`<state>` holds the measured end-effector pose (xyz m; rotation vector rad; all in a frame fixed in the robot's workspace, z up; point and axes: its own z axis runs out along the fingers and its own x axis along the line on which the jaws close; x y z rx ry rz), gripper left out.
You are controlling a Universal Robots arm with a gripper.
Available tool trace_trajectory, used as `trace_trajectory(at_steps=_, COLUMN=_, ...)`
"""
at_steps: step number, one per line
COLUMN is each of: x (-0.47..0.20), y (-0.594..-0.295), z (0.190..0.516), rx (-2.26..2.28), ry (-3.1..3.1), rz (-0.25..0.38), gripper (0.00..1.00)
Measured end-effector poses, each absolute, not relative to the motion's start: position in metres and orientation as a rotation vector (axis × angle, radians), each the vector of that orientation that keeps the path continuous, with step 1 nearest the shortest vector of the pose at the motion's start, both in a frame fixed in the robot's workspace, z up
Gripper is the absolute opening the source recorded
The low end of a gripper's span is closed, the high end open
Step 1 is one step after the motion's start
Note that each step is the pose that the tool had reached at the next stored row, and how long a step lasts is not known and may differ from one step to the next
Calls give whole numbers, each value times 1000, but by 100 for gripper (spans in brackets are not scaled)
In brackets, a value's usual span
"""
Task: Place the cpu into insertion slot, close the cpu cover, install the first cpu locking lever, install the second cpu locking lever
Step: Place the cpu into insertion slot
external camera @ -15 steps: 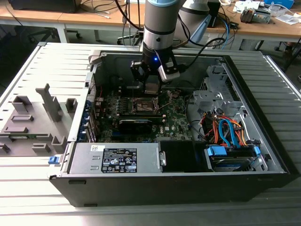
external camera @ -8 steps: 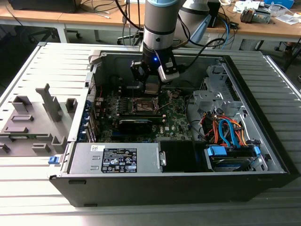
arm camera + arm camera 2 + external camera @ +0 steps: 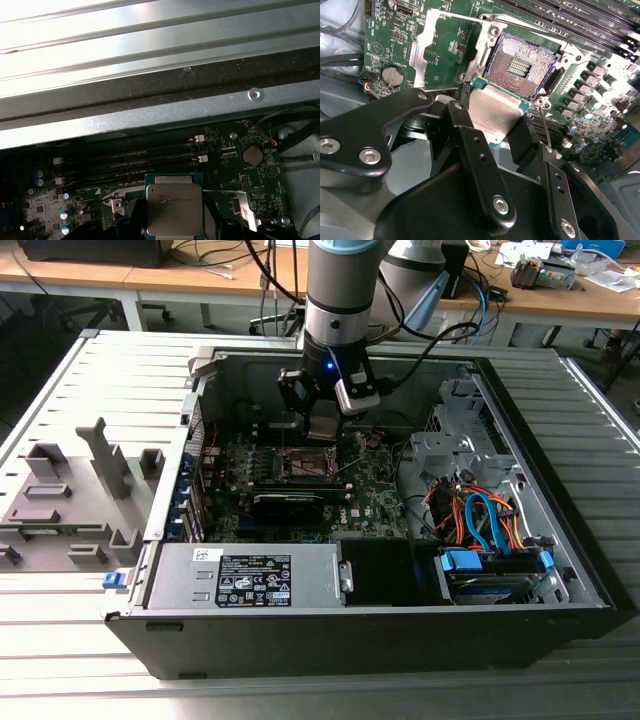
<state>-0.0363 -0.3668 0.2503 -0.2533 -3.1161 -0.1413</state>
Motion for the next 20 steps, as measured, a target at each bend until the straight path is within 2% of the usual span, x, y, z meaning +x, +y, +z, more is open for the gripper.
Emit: trace_trajectory(at_steps=20, x=-36, y=-367, z=250, rx=-336, ry=-3111, rz=-142, gripper=54)
